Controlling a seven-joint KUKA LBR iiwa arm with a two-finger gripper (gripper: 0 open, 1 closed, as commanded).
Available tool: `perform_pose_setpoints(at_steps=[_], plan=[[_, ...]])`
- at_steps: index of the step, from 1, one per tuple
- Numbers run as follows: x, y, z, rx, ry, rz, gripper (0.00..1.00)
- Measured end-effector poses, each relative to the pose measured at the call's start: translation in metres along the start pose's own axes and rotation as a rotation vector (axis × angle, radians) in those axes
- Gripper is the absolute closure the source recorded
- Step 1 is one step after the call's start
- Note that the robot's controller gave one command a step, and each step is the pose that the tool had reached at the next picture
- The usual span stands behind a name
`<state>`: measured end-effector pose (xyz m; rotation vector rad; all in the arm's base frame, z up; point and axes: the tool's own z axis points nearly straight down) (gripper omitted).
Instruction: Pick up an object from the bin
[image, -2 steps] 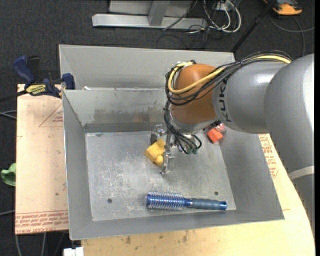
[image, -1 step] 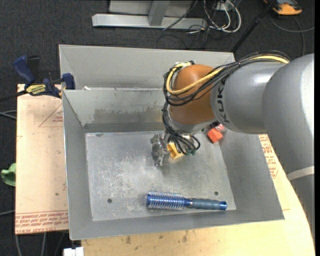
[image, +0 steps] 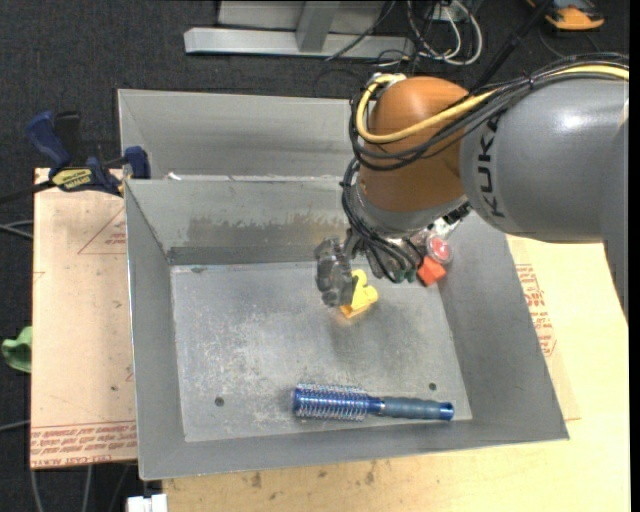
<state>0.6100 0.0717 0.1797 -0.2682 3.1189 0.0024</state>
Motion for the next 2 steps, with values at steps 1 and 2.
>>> perform_pose_setpoints(at_steps=[1, 2], plan=[[-0.047, -0.002, -0.217, 0.001, -0.002, -0.257, 1.00], [-0.048, 0.000, -0.145, -0.004, 0.013, -0.540, 1.00]])
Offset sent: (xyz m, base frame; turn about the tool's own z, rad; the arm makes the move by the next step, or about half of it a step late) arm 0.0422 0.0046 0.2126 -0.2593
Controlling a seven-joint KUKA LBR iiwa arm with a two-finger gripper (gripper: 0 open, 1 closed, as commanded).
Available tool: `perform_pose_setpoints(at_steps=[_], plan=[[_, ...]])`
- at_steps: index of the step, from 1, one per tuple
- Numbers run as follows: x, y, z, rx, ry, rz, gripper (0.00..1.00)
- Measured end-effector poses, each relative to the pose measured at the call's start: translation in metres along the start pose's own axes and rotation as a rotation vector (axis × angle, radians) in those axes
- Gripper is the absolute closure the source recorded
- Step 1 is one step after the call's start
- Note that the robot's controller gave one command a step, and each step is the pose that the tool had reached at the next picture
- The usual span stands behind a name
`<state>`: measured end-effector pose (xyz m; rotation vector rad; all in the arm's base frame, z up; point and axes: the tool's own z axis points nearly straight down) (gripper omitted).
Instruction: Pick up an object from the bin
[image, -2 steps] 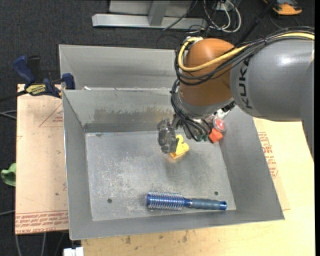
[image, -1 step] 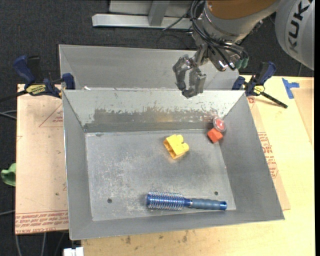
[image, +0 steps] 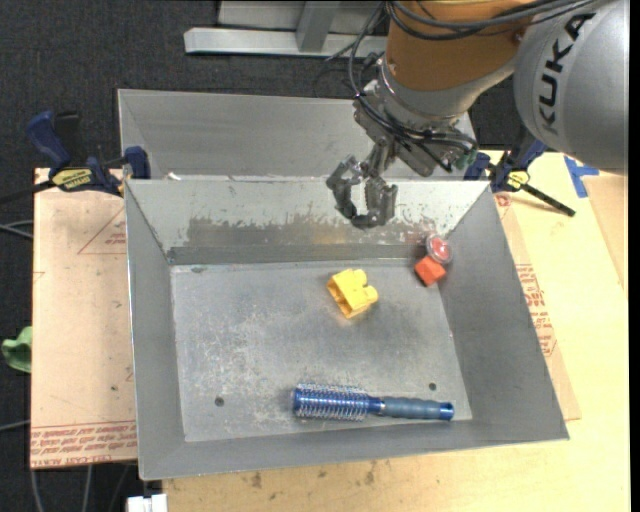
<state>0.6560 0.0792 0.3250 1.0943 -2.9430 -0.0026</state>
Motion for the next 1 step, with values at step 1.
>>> perform_pose_setpoints(at_steps=[1], plan=[[0.0075, 0.0130, 0.0623, -0.001, 0.000, -0.215, 1.00]])
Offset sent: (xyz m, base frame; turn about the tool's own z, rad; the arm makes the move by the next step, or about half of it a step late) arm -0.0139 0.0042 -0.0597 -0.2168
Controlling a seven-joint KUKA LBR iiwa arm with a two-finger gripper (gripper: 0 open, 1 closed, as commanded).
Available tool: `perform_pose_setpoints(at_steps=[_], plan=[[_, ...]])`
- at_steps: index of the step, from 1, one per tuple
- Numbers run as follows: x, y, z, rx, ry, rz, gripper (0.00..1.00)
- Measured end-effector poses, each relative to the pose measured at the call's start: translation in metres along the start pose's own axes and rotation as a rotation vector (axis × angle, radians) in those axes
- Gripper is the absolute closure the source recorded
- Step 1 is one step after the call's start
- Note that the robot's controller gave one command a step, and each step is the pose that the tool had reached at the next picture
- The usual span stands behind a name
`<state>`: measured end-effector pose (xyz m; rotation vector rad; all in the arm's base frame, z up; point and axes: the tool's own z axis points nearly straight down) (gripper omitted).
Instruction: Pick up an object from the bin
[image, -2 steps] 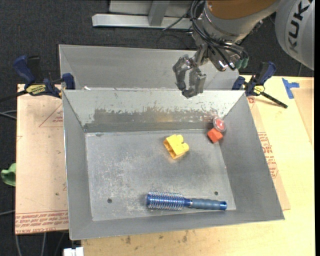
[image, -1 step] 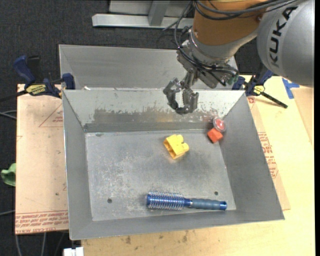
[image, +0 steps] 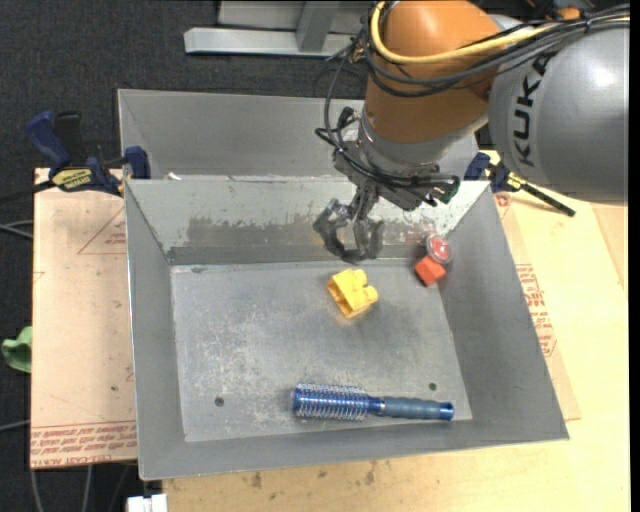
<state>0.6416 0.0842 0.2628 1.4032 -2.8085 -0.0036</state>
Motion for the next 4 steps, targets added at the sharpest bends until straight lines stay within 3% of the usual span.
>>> perform_pose_setpoints(at_steps=[1, 2, 3, 4], plan=[[0.048, 0.005, 0.056, -0.001, 0.002, -0.100, 1.00], [0.045, 0.005, 0.053, 0.003, -0.004, -0.102, 0.00], [0.089, 0.072, 0.138, -0.003, 0.001, -0.383, 0.00], [0.104, 0.114, 0.191, 0.023, -0.013, -0.378, 0.00]])
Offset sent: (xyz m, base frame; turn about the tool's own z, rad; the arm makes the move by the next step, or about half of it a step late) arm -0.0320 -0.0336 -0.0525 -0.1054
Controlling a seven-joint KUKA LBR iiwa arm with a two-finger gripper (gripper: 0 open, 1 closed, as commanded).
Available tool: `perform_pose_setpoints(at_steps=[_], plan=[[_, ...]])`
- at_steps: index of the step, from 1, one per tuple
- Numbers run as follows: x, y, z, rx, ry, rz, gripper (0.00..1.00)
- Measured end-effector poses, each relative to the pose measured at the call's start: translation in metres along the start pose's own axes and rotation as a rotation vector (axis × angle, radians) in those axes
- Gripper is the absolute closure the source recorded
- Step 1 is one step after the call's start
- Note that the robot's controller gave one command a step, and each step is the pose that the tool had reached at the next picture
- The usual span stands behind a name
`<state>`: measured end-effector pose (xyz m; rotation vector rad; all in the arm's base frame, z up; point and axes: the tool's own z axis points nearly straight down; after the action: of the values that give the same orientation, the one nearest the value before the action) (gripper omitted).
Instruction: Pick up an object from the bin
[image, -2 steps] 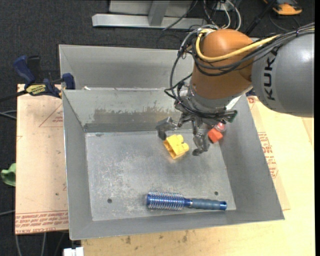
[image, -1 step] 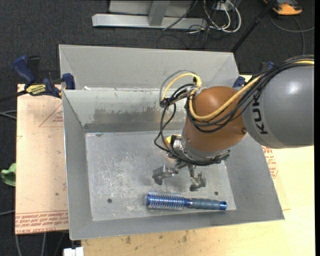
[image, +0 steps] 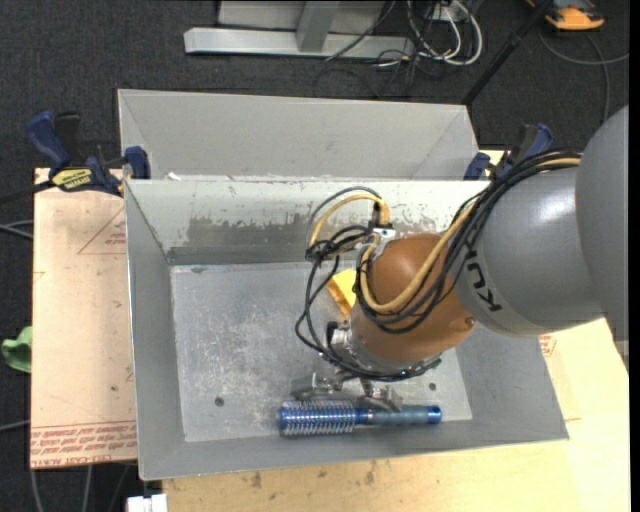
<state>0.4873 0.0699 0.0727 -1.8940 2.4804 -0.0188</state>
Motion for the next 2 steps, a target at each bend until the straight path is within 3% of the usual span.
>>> perform_pose_setpoints(at_steps=[1, 2], plan=[[-0.034, 0.004, -0.076, -0.014, 0.002, 0.013, 0.00], [-0.045, 0.016, -0.020, -0.023, 0.007, -0.044, 0.00]])
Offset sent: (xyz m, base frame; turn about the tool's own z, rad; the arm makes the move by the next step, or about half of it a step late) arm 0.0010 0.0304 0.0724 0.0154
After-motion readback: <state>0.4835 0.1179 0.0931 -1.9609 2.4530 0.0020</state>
